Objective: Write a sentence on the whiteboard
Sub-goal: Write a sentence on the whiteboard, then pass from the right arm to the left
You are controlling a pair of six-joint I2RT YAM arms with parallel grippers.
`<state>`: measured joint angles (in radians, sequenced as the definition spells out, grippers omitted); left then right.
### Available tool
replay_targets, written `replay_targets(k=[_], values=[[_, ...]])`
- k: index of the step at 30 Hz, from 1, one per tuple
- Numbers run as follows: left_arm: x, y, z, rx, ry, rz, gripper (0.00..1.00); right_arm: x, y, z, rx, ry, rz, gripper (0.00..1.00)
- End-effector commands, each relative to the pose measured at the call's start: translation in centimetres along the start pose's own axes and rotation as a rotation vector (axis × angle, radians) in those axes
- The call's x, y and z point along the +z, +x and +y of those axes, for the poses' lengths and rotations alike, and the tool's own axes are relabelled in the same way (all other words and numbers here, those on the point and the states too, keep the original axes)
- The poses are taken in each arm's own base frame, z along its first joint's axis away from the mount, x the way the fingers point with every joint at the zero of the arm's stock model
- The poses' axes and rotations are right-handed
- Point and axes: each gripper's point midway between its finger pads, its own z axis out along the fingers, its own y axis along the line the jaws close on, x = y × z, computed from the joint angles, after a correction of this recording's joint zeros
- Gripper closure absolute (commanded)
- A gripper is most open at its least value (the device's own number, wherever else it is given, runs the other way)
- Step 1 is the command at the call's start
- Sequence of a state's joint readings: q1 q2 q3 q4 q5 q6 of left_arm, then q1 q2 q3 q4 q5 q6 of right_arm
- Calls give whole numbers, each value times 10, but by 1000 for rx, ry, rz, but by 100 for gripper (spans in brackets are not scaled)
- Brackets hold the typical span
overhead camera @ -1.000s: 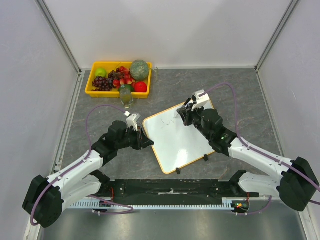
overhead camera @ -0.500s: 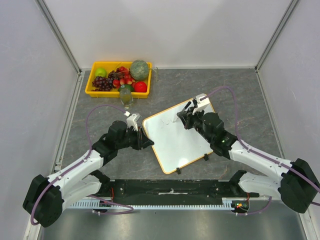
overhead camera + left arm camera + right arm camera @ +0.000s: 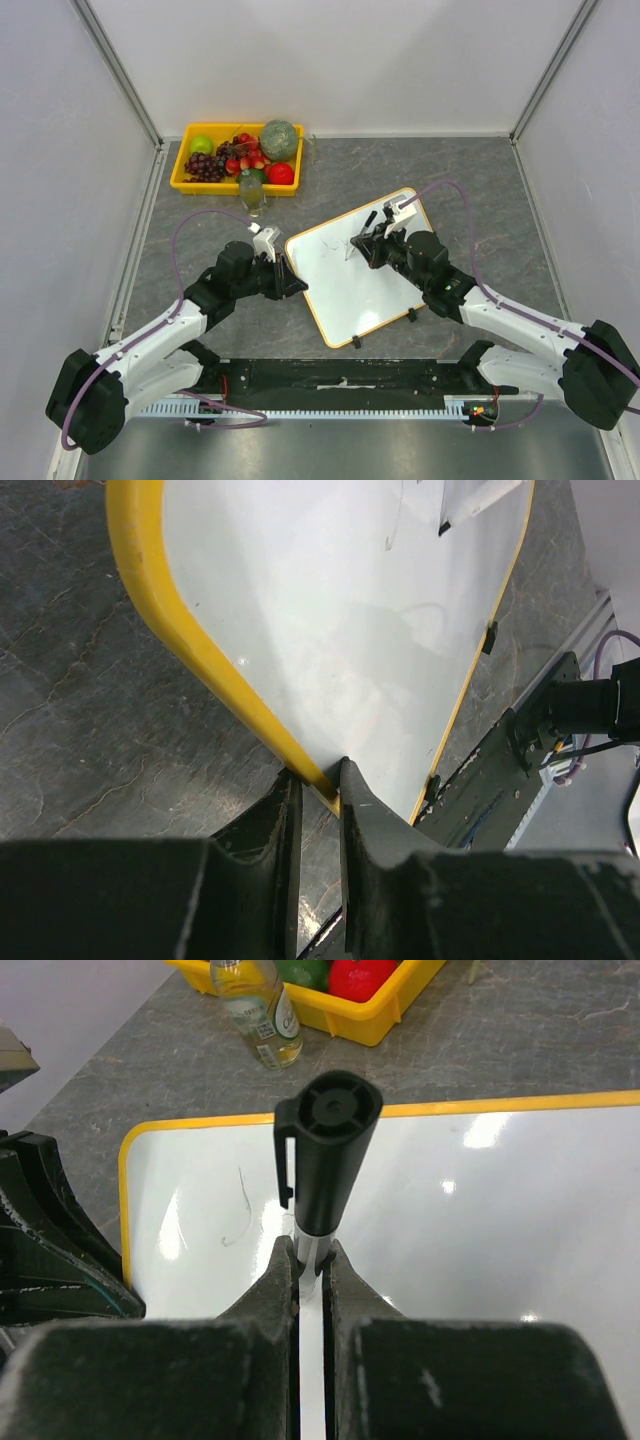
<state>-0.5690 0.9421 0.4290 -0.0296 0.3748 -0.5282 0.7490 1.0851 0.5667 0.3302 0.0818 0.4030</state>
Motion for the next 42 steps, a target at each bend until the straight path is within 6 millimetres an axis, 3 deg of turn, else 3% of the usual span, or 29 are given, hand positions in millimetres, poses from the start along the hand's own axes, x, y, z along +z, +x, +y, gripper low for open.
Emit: replay_targets(k=[1,4,10,15,26,35,42], values=[[-1,13,24,61,-88,43,98,-10,61,-22,-34,68,194,100],[-1,13,24,61,-89,42,98,-13,41,-19,-21,68,138,100],[-1,10,22,63,-85,35,98,-22,-24,-1,32,1,-14,100],[-3,7,19,63,-81,30,82,-28,-58,6,68,-37,-80,100],[-12,-13,3,66,-47,-44,31,-42,-80,0,137,-98,-127,100],[-24,-29,-31,49,97,-131,29,-48,-85,-4,159,-126,-135,100],[-47,-46,-35,46,41,-196,30,-57,-95,11,163,-216,-144,100]])
